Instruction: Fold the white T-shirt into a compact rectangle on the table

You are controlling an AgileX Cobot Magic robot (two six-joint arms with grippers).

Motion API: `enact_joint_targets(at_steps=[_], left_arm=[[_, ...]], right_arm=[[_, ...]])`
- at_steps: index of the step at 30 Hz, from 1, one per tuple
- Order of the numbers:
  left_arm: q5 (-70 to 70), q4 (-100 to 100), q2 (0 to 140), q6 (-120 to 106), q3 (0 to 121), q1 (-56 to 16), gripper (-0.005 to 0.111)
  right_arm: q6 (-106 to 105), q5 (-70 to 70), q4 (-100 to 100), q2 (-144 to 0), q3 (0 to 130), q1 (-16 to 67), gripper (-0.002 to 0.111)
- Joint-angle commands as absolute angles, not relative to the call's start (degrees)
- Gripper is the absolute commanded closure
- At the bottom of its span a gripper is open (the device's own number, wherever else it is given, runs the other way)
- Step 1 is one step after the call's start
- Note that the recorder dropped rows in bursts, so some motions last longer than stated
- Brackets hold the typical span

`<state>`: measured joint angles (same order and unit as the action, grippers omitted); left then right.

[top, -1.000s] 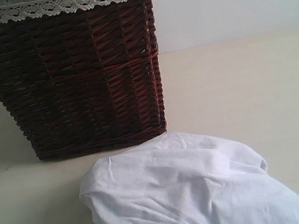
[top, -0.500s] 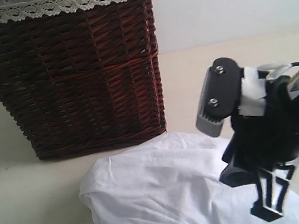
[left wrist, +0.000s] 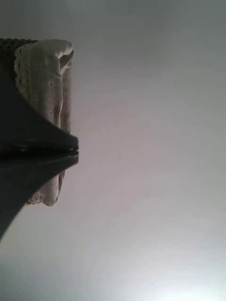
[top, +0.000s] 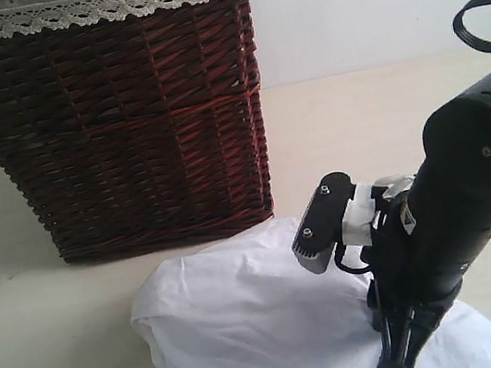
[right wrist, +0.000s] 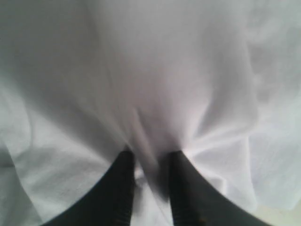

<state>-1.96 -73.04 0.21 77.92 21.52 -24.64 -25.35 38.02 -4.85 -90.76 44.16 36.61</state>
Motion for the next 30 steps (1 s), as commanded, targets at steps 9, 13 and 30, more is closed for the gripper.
enact_joint_targets(at_steps=[9,13,30], left_arm=[[-12.8,-72.8,0.3,78.3,14.1,-24.6,0.107],[-24.2,-73.4,9.3,74.3,7.1,-24.6,0.106],[-47.3,-62.4,68.3,50.3,14.3,-28.3,0.063]], right_arm=[[-21.2,58.4,2.8,-79.0,64.6,36.6,0.108],[-20.0,59.2,2.9,-75.3,67.4,36.6,0.108],[-19.1,59.7,1.2,-74.7,67.4,36.6,0.108]])
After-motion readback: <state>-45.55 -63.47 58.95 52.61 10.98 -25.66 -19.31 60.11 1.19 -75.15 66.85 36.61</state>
